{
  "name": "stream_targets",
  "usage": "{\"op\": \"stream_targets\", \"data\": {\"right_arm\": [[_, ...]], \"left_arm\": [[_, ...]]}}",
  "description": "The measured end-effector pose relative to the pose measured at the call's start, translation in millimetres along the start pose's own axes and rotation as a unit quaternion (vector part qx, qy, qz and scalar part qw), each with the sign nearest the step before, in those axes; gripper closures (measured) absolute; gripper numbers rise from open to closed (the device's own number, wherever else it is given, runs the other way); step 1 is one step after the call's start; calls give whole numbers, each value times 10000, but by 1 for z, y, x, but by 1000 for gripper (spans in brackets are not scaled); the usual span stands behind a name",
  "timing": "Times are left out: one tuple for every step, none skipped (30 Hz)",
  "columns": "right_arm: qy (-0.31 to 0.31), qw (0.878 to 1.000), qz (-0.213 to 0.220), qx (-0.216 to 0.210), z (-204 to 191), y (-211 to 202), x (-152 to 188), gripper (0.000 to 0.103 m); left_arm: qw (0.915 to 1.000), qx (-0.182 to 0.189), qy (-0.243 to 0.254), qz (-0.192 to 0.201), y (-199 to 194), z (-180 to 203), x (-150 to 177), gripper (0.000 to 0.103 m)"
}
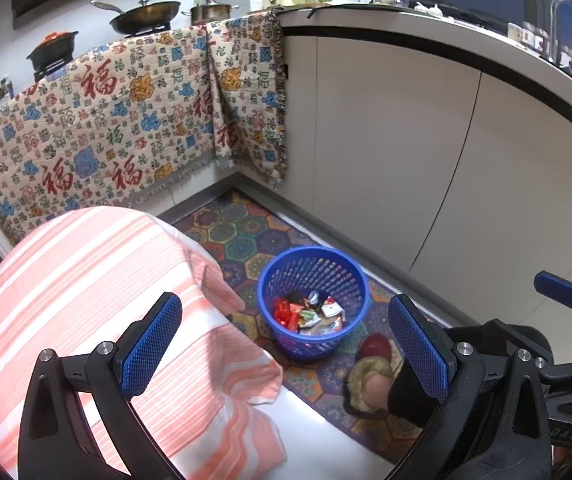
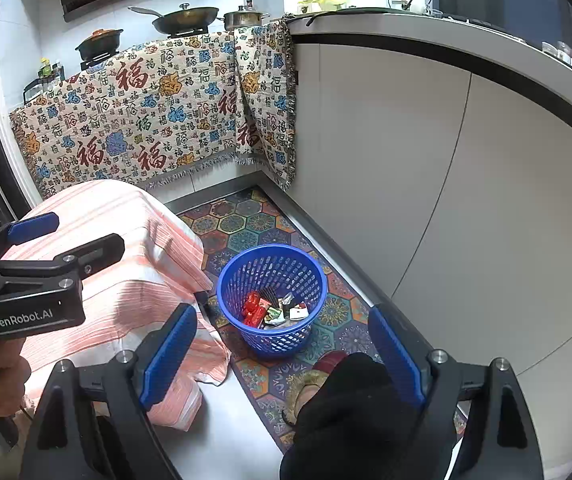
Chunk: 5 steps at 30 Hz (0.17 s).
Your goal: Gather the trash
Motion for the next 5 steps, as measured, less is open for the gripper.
{"op": "stream_targets", "data": {"right_arm": [[5,10000,3,8,0,0,0,14],[6,10000,5,12,0,0,1,14],[11,10000,8,16,0,0,0,14],[15,10000,11,23,1,0,0,14],[30,10000,17,41,-1,-1,2,14]], "left_arm": [[10000,-26,-6,5,0,0,1,0],[10000,-38,-13,16,0,-1,1,0],[10000,-45,-9,20,-1,-1,1,0],[10000,-53,12,25,-1,-1,2,1],[10000,-54,40,28,-1,-1,2,1]]}}
Point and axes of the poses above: each gripper's, at about its wrist camera, not at the fingertips, and y roughly the way its jaws point, z to its right, x to its underside, the point moved 2 cm from there along y, roughly the way its jaws point, and after that the axes turned 14 degrees about y, right-handed, at the moved point
